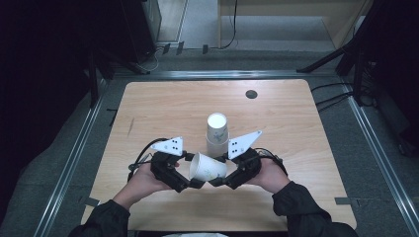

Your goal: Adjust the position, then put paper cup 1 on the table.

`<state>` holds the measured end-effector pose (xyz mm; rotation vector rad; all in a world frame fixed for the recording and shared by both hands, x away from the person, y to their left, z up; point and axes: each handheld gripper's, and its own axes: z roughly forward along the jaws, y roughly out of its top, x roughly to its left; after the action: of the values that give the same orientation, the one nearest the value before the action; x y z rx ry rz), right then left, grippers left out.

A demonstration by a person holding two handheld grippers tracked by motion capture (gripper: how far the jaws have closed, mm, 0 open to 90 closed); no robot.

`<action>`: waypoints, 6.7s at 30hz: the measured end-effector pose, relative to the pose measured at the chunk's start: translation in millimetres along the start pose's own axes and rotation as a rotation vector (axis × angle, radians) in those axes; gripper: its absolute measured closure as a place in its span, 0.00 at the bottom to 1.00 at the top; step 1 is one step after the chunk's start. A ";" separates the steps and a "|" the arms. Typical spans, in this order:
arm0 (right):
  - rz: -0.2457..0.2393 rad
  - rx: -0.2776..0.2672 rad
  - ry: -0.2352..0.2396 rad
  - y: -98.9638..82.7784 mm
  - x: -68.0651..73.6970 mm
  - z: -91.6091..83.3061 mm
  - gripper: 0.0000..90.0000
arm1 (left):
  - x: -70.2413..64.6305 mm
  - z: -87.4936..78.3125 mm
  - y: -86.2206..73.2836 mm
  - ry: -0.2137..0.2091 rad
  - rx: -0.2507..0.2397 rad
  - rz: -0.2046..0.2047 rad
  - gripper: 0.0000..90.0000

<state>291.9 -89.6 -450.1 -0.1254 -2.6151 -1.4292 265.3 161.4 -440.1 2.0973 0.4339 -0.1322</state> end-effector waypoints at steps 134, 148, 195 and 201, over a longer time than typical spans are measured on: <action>0.125 0.126 -0.188 -22.9 -10.7 -1.9 0.24 | 194.9 -107.2 10.6 0.546 0.649 -0.271 0.28; 0.122 0.128 -0.185 -22.6 -10.5 -0.9 0.24 | 204.7 -83.9 -1.9 0.564 0.789 -0.278 0.28; 0.109 0.129 -0.179 -21.2 -11.4 -2.2 0.26 | 194.1 -98.3 -2.2 0.533 0.662 -0.324 0.09; 0.094 0.126 -0.205 -21.2 -11.3 -7.7 0.26 | 180.1 -114.9 7.5 0.534 0.561 -0.317 0.09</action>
<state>300.6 -107.6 -465.6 -0.3930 -2.8108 -1.2794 426.8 299.9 -419.6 2.5926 1.1606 0.1482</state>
